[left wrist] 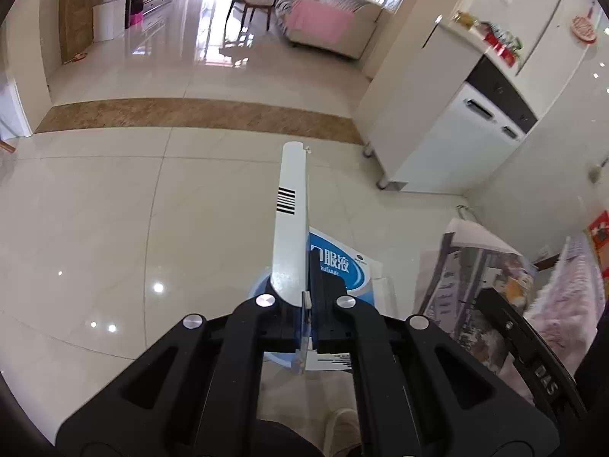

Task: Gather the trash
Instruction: 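Carry the medicine box over the blue bin and open the left tool, then return the left tool to the table and grasp the dark snack bag, then grasp the red sachet with the right tool while the left tool holds the dark bag, then carry both items over the blue bin and open both tools, then return the right tool to the table and grasp the white tube wrapper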

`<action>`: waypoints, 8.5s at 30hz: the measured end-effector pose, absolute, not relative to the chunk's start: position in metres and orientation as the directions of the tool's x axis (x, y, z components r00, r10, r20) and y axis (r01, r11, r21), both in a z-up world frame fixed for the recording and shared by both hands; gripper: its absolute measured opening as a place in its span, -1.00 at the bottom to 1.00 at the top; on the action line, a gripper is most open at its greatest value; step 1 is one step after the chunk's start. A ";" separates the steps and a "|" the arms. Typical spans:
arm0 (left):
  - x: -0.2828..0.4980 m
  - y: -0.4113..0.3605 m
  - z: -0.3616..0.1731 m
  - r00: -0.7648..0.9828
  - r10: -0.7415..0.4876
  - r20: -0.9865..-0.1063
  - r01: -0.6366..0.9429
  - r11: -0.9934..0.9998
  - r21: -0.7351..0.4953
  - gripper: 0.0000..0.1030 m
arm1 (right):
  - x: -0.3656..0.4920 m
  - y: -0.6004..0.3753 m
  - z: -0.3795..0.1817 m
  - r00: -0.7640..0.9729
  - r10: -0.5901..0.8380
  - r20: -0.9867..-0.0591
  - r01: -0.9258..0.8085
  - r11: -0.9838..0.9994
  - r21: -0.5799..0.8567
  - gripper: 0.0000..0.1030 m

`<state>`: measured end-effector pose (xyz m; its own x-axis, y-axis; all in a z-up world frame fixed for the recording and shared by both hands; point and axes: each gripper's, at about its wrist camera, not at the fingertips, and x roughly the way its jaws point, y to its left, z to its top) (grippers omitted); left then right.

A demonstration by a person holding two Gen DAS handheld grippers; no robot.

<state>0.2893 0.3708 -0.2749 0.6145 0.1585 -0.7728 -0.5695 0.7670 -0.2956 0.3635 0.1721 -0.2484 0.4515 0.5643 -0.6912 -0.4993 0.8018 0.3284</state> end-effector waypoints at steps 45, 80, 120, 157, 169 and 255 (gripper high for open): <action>0.300 0.310 -0.242 0.658 0.133 -0.741 -0.443 0.864 -0.238 0.47 | 0.321 0.122 -0.197 0.682 0.433 -0.589 -0.417 0.892 0.173 -0.05; 0.180 0.011 -0.099 0.838 -0.130 -0.530 0.105 0.991 -0.077 0.47 | 0.115 -0.188 -0.110 0.910 0.100 -0.402 0.011 0.964 0.266 0.11; 0.229 -0.127 -0.180 0.606 -0.291 -0.740 0.308 0.944 -0.118 0.46 | 0.111 -0.297 -0.156 0.828 0.021 -0.560 0.165 0.946 0.281 0.16; 0.236 -0.040 -0.169 0.646 -0.349 -0.679 0.283 0.935 -0.212 -0.33 | 0.192 -0.230 -0.175 0.728 0.066 -0.683 0.084 0.979 0.184 -0.28; 0.239 -0.012 -0.164 0.648 -0.399 -0.649 0.282 0.917 -0.282 -0.33 | 0.205 -0.196 -0.172 0.716 0.080 -0.693 0.012 0.992 0.127 -0.52; 0.264 0.231 -0.150 0.758 0.056 -0.650 -0.278 0.929 -0.244 0.46 | 0.300 0.031 -0.139 0.740 0.430 -0.517 -0.364 0.903 0.230 0.15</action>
